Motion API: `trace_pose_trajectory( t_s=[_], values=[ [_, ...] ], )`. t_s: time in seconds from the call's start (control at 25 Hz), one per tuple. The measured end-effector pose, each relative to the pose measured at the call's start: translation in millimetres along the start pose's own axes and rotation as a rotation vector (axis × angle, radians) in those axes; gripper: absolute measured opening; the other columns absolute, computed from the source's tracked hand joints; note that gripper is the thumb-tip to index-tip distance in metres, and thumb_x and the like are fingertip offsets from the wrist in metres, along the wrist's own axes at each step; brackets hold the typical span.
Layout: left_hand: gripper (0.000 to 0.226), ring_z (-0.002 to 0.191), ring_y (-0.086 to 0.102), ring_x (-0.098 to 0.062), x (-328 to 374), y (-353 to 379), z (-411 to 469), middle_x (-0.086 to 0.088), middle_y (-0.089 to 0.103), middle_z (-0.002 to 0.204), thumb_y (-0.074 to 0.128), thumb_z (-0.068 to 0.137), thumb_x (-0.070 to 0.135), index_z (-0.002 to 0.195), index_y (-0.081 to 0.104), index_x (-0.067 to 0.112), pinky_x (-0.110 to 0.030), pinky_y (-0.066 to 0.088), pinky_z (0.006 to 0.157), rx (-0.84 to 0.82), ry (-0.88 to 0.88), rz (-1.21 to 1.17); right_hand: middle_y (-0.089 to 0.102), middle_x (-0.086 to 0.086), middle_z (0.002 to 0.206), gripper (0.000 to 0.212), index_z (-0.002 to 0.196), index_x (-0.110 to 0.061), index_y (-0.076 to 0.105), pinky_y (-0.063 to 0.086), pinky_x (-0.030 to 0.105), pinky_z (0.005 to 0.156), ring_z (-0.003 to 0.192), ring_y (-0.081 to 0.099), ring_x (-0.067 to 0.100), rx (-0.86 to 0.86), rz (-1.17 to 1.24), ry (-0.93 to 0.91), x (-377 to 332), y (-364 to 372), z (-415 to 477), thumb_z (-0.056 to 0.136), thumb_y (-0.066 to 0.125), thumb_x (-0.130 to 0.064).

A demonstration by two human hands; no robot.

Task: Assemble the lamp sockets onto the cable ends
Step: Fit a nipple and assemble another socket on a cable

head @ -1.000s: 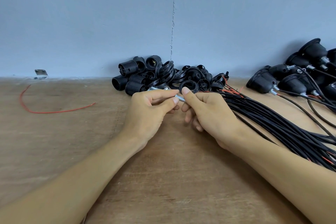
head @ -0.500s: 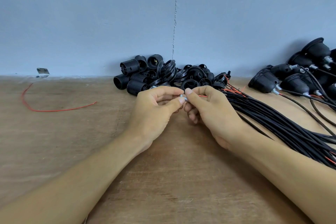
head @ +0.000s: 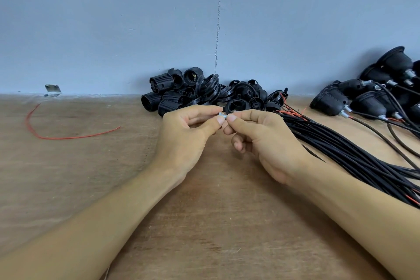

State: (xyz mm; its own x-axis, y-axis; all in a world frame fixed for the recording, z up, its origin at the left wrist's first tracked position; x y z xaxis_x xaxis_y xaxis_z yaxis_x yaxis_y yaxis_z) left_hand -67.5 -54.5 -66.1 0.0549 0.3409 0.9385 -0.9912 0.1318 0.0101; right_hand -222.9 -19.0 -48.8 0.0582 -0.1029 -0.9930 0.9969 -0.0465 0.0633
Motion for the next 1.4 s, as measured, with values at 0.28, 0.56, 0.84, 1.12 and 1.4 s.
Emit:
trace_pose_trajectory(
  t_s=[0.28, 0.56, 0.84, 1.12, 1.4],
  values=[
    [0.009, 0.076, 0.074, -0.014, 0.3, 2.4, -0.8, -0.007, 0.079, 0.084, 0.08, 0.086, 0.013, 0.095, 0.08, 0.016, -0.019, 0.056, 0.07, -0.016, -0.066, -0.108, 0.069, 0.009, 0.075, 0.012, 0.1, 0.003, 0.064, 0.049, 0.025, 0.055, 0.055, 0.061, 0.015, 0.052, -0.1, -0.188, -0.6, -1.5, -0.8, 0.095, 0.064, -0.008],
    [0.006, 0.074, 0.072, -0.013, 1.1, 1.7, 1.7, -0.011, 0.079, 0.088, 0.078, 0.086, 0.015, 0.09, 0.082, 0.013, -0.02, 0.055, 0.069, -0.047, -0.171, -0.237, 0.069, 0.007, 0.071, 0.004, 0.097, -0.007, 0.065, 0.054, 0.025, 0.06, 0.06, 0.064, 0.014, 0.054, -0.204, -0.312, -1.1, -0.8, -2.4, 0.093, 0.067, -0.009],
    [0.021, 0.085, 0.077, -0.02, 1.8, 4.0, -1.2, -0.012, 0.079, 0.09, 0.084, 0.069, 0.024, 0.089, 0.082, 0.019, -0.02, 0.057, 0.074, -0.064, -0.141, -0.267, 0.068, -0.001, 0.062, 0.033, 0.081, -0.014, 0.065, 0.043, 0.02, 0.048, 0.043, 0.054, 0.01, 0.119, -0.376, -0.208, 1.5, -3.5, -0.3, 0.095, 0.063, -0.043],
    [0.017, 0.088, 0.076, -0.018, 5.2, 5.7, -3.2, -0.008, 0.08, 0.094, 0.078, 0.085, 0.006, 0.095, 0.08, 0.02, -0.022, 0.057, 0.078, -0.103, -0.081, -0.185, 0.05, -0.005, 0.044, 0.061, 0.053, -0.024, 0.059, 0.034, 0.013, 0.042, 0.041, 0.043, 0.005, 0.097, -0.416, -0.072, 0.5, 0.2, 0.1, 0.099, 0.042, -0.06],
    [0.017, 0.077, 0.074, -0.011, 8.3, 8.3, -5.4, -0.006, 0.079, 0.085, 0.081, 0.082, 0.005, 0.087, 0.081, 0.021, -0.02, 0.056, 0.073, -0.069, -0.064, -0.146, 0.061, 0.001, 0.058, 0.031, 0.09, -0.005, 0.06, 0.041, 0.025, 0.041, 0.04, 0.05, 0.015, 0.069, -0.154, -0.043, -1.8, 2.7, -2.4, 0.1, 0.059, -0.035]
  ],
)
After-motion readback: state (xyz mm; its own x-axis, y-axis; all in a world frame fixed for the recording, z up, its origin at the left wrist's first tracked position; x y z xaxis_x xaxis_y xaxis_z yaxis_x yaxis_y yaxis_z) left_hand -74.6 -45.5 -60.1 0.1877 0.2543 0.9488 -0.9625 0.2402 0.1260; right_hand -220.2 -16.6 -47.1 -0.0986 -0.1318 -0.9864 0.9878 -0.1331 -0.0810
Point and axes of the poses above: each hand's wrist, its own z-axis towards the middle knuckle, its own y-axis out of the palm, x = y × z, the point moved 1 cm from there along z, towards the middle knuckle
